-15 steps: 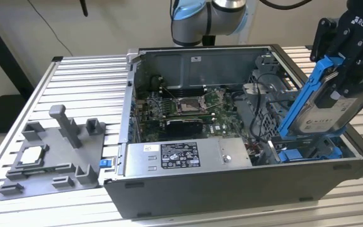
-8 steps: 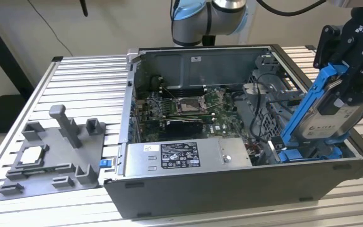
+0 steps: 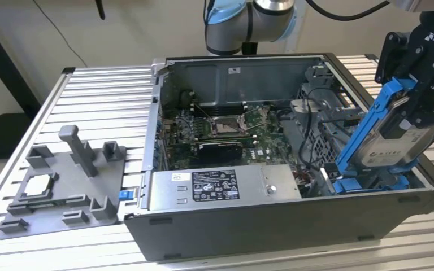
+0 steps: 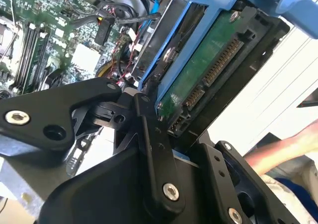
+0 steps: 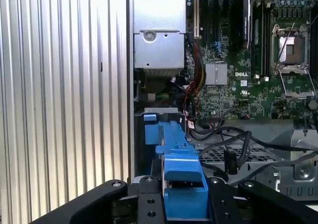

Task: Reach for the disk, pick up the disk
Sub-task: 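Pick up the disk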

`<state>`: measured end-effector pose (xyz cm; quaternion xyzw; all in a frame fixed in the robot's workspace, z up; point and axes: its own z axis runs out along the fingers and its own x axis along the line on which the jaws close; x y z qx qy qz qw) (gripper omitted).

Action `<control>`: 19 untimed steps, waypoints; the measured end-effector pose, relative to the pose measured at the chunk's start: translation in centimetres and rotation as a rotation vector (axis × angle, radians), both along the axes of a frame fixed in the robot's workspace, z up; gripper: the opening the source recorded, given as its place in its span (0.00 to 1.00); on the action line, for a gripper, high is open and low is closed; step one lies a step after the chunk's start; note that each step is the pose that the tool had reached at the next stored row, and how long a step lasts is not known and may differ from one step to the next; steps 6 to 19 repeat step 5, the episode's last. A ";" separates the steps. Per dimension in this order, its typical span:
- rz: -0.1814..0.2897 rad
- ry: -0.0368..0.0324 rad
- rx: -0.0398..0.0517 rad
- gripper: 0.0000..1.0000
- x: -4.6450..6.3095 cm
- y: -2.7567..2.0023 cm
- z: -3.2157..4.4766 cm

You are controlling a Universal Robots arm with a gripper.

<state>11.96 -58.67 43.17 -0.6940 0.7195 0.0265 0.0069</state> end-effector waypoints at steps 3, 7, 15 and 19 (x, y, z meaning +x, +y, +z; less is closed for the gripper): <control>0.000 0.0000 0.0000 0.00 0.0 0.00 0.00; 0.000 0.0000 0.0001 0.00 0.0 0.00 -0.01; 0.000 0.0000 0.0001 0.00 0.0 0.00 -0.01; 0.000 0.0000 0.0001 0.00 0.0 0.00 -0.01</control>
